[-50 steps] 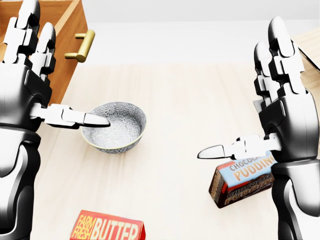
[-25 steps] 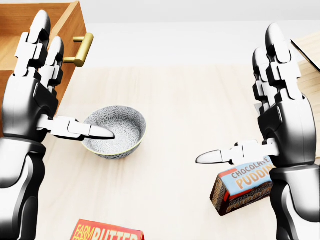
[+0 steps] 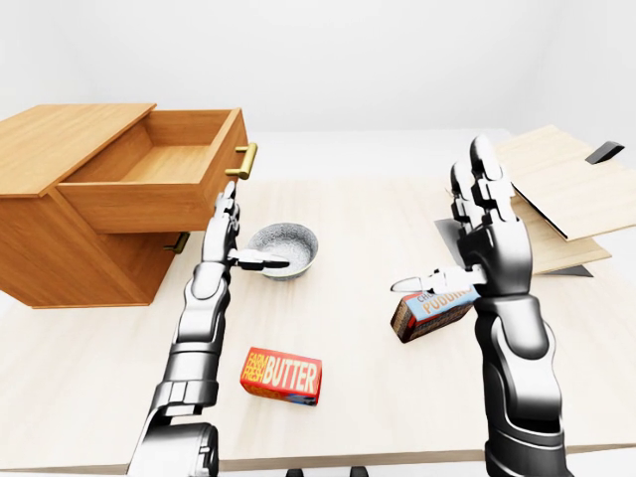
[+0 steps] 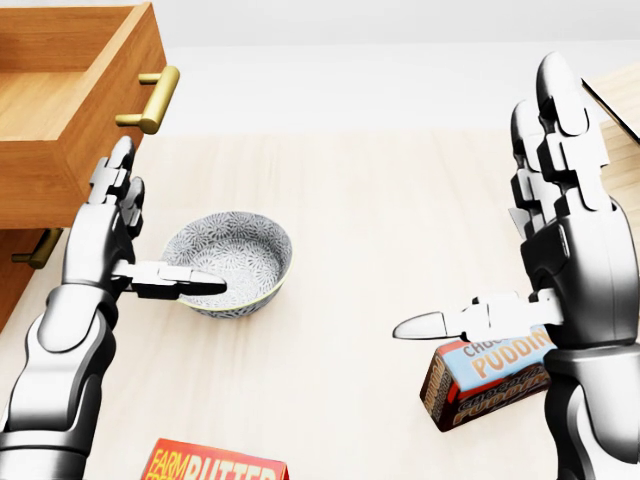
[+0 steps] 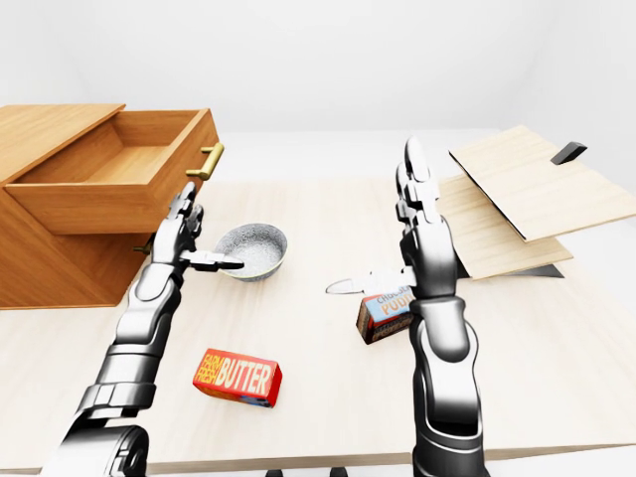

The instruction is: Close the top drawer of the cabinet.

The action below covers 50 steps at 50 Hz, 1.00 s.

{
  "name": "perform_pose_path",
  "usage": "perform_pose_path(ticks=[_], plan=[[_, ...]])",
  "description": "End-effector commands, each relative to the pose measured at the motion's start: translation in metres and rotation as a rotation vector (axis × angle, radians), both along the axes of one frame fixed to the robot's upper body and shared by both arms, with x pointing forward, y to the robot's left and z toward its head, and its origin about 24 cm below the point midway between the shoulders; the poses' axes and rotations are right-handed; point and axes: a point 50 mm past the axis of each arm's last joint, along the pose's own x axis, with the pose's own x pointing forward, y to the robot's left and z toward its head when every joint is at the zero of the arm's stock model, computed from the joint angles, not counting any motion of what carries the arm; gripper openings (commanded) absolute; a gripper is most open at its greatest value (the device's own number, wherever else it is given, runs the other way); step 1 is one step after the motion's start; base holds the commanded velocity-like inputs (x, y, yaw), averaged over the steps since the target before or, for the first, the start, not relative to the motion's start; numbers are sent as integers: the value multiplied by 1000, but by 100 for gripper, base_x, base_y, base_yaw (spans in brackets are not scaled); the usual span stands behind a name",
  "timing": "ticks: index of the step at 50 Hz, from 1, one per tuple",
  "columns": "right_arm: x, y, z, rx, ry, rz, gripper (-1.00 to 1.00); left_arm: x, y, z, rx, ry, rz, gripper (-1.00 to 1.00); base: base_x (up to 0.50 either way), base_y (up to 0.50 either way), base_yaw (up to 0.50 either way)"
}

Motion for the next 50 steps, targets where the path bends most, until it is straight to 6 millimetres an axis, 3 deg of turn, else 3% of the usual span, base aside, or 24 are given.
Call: perform_pose_path(ticks=[1, 9, 19, 43, 50], plan=[[-6, 0, 2, -5, -14, -1, 100, 22, 32, -23, -29, 129, 146, 100, 1, 0, 0], [-9, 1, 3, -7, -24, 0, 100, 23, 68, -18, -19, 155, 256, 100, 1, 0, 0], [-13, 2, 7, -12, -44, 2, 100, 9, 114, 0, 1, 91, 378, 100, 0, 0, 0], [-23, 5, 9, -19, -64, -1, 100, -45, 218, 39, -31, -15, 679, 100, 0, 0, 0], [-24, 6, 7, -15, -55, -1, 100, -56, 232, 53, -37, -48, 731, 100, 0, 0, 0]])
